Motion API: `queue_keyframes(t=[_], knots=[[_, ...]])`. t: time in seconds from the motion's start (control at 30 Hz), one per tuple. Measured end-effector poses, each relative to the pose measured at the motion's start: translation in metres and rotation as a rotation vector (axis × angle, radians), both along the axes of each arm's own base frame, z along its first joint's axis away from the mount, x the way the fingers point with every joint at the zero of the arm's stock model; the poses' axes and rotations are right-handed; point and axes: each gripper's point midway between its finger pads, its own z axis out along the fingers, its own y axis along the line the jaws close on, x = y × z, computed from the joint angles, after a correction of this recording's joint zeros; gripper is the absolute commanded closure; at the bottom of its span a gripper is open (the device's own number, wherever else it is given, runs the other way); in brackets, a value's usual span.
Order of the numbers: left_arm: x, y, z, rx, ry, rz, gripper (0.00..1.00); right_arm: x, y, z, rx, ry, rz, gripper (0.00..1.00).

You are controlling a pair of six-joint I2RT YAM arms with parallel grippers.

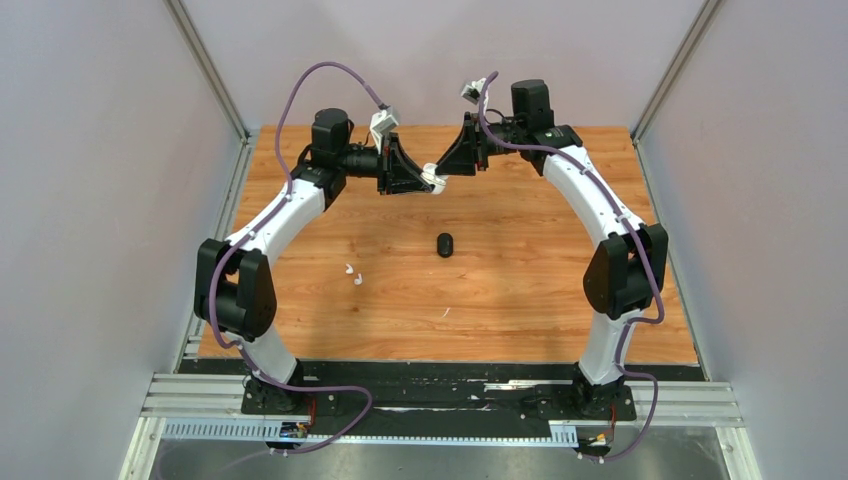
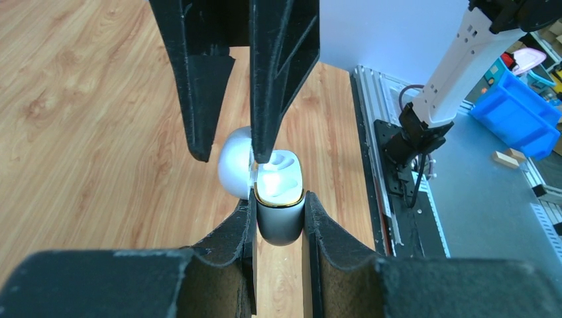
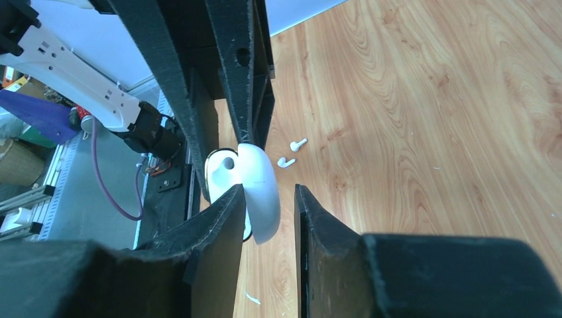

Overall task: Insert the wireless bluetooth earbuds into the charging case
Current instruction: Open the charging case.

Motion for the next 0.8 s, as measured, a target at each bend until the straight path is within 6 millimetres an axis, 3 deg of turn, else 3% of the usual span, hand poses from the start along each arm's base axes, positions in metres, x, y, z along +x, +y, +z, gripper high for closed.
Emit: queue_keyframes(t=[0.33, 0.5, 0.67, 0.8], knots=[[0.0012, -0.0029, 0.0054, -0.022, 0.017, -0.010, 1.00, 0.0027, -0.0004, -0.0017, -0.007, -0.002, -0.014, 0.72], [0.0027, -0.0039, 0.0051, -0.027, 0.039, -0.007, 1.00, 0.0031, -0.0020, -0.0036, -0.007, 0.004, -0.015, 0.81], [0.0038, -0.0040, 0.0045, -0.031, 0.049, -0.003, 1.00, 0.0032, -0.0023, -0.0048, -0.008, 0.006, -0.015, 0.68], [0.0032, -0.0040, 0.0050, -0.033, 0.053, -0.005, 1.00, 0.0043, -0.0035, -0.0066, -0.011, 0.010, -0.022, 0.64]])
